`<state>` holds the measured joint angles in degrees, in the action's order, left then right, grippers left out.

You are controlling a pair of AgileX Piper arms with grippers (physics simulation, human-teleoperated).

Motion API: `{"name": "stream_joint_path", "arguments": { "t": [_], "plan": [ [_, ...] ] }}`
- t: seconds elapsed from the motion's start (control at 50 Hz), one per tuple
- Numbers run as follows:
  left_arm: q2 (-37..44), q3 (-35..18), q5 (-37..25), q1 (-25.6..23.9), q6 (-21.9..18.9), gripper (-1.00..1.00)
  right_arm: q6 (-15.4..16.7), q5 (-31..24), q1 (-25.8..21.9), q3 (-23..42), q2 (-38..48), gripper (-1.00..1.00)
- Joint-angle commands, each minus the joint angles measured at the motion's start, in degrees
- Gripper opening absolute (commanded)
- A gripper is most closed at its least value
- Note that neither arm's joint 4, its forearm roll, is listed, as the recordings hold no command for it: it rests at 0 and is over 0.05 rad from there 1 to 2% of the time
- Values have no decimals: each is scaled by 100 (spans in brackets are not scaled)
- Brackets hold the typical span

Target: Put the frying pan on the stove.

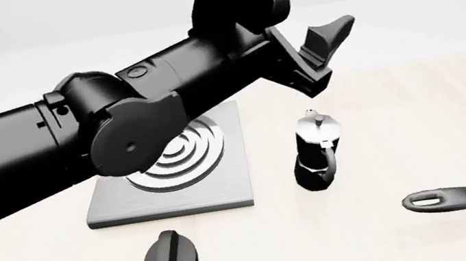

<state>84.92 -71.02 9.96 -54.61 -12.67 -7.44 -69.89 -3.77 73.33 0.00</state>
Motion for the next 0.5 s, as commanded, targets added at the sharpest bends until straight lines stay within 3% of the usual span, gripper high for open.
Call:
{"name": "stream_joint_path", "arguments": {
  "t": [0.02,0.32,0.5],
  "plan": [
    [342,-463,-194,-146,-11,100,-11,0,-2,-1,0,100],
    [857,-1210,-627,-277,-139,100,-25,0,-15,4,0,100],
    [1379,-1926,-1018,-370,-307,100,-24,0,-16,5,0,100]
  ]
}}
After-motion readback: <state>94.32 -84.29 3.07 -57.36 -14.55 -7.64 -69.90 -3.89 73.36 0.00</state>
